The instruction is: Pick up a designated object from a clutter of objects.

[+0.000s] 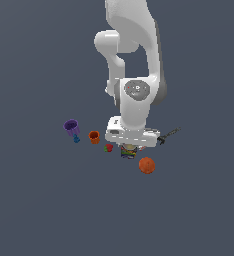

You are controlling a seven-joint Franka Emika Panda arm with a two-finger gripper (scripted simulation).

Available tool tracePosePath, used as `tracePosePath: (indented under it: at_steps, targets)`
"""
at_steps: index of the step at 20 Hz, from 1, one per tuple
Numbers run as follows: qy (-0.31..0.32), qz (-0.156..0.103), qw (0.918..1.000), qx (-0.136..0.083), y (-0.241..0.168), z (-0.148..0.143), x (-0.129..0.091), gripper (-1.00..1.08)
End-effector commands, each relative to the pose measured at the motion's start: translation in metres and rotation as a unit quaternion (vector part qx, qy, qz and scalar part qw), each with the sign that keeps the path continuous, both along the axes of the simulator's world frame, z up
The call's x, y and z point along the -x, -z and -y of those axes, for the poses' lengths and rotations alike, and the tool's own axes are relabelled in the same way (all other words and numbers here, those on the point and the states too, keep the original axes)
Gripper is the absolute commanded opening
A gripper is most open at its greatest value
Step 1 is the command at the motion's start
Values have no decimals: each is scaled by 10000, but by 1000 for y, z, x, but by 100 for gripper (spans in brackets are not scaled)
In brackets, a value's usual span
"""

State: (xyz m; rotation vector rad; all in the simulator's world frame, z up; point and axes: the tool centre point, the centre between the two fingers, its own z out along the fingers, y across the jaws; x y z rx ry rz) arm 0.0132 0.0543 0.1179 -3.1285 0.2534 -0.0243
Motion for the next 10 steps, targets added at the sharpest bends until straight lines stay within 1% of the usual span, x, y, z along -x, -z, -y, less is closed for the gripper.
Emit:
tracePosePath:
  at_steps: [1,10]
  targets:
    - [1,14,10000,-1,-18,5,7,-100]
    - [0,-13,10000,-5,-92,27,41,-100]
